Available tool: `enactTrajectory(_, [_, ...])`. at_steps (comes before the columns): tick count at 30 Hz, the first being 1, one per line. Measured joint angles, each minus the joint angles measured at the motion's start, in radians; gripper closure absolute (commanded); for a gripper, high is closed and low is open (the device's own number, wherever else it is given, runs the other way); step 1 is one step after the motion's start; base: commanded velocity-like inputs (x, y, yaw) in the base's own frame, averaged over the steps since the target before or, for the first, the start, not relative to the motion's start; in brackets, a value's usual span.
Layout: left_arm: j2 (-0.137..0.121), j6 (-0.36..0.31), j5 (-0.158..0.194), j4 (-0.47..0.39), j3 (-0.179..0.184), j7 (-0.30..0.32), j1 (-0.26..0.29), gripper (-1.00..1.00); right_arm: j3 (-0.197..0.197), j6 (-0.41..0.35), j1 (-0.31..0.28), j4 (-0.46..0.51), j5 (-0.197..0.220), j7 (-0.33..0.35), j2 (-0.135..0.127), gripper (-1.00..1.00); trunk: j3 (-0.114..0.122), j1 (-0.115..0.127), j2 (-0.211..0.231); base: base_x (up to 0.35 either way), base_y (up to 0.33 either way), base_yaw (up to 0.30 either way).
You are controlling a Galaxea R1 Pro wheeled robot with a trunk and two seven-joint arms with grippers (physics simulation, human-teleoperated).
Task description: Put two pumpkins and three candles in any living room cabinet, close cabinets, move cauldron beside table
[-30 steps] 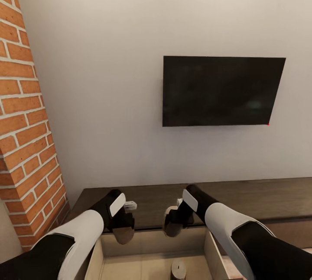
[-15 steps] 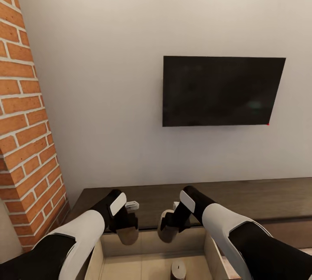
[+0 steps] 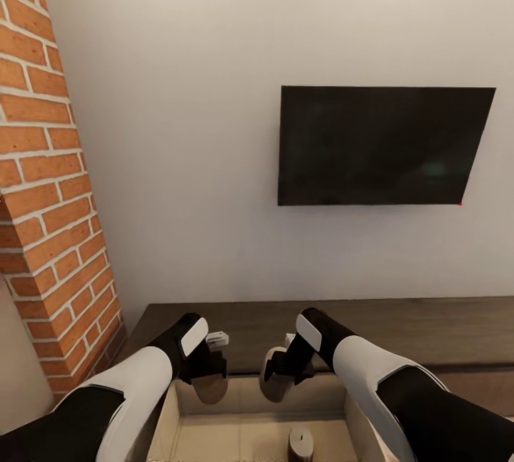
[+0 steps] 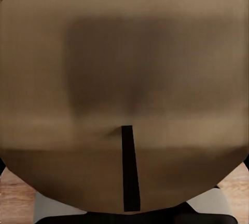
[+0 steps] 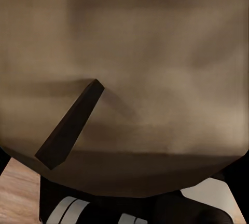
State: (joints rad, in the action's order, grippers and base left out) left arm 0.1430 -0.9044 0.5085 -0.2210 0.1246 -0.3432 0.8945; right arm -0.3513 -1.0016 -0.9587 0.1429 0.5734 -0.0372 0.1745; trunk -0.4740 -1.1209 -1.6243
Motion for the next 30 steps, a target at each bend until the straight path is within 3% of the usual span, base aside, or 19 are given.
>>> enactTrajectory(8, [0.001, 0.003, 0.000, 0.000, 0.001, 0.004, 0.000, 1.00, -0.001, 0.009, 0.001, 0.001, -0.003, 0.000, 0.000, 1.00, -0.005, 0.000, 0.000, 0.000, 0.000, 0.010])
enactTrajectory(18, [0.002, 0.002, 0.000, 0.000, 0.001, 0.010, 0.000, 1.00, -0.003, 0.012, 0.001, 0.001, -0.004, 0.001, 0.000, 1.00, -0.037, -0.038, -0.070, 0.000, 0.000, 0.000])
enactTrajectory(30, [0.002, 0.009, -0.001, 0.000, 0.002, 0.011, 0.000, 1.00, -0.004, 0.012, 0.001, 0.000, -0.006, 0.001, 0.000, 1.00, -0.091, -0.084, -0.154, 0.000, 0.000, 0.000])
